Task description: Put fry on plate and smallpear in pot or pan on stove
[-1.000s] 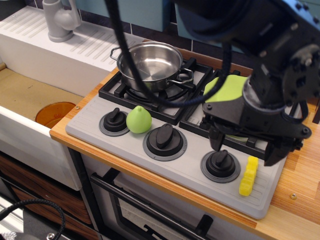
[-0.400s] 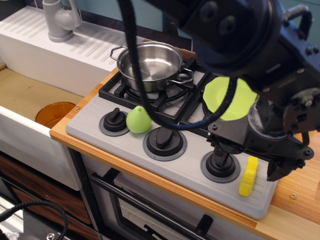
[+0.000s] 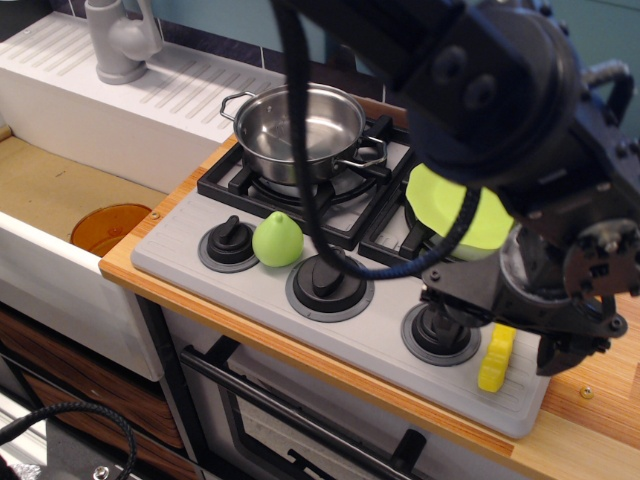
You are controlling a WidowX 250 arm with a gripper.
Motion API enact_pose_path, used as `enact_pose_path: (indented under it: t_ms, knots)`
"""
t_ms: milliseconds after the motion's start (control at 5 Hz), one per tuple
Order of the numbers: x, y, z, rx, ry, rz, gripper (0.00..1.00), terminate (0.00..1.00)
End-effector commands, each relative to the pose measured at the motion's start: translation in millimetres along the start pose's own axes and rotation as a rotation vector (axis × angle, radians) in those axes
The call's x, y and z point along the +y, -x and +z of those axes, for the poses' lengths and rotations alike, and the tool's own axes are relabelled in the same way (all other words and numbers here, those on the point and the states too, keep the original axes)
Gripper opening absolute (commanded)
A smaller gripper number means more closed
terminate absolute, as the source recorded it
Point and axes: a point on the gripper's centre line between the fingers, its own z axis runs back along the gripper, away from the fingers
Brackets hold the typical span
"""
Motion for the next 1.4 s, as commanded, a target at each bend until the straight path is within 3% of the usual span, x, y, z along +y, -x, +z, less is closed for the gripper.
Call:
enact_pose_path:
  t_ms: [0,400,600,1200]
  knots:
    - [-6.6,0.8,-5.8,-0.036,0.026,0.014,1.00,0.00]
    - [-9.5,4.9,-12.9,-0.042,0.025,0.022,1.00,0.00]
    - [-8.7,4.2,-12.4,-0.027,0.027,0.022,0.00,0.00]
    - [-7.5,-2.3,-2.1,0.005,0.032,0.028,0.00,0.00]
